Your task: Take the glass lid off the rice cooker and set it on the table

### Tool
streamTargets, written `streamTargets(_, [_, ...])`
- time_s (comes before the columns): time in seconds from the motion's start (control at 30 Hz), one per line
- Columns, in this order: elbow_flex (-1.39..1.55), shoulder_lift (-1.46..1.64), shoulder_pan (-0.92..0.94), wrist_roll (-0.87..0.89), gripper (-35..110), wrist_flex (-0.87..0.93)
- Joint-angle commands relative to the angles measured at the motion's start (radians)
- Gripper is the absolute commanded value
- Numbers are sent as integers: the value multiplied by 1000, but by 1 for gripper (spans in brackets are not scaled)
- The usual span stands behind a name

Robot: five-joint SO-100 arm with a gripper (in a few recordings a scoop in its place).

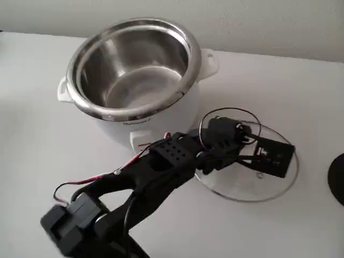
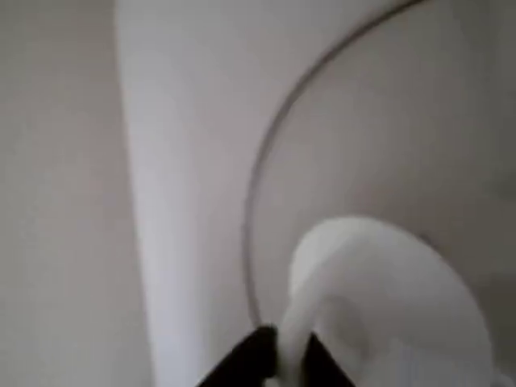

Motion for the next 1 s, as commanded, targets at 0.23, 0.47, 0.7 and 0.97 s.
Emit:
streamTargets(0.23, [-40,-86,57,-52,8,-51])
streamTargets(0.47, [-41,-25,81,-117,16,156])
streamTargets(0.7, [-41,193,129,-100,16,371])
streamTargets(0.97, [-41,606,83,-83,11,588])
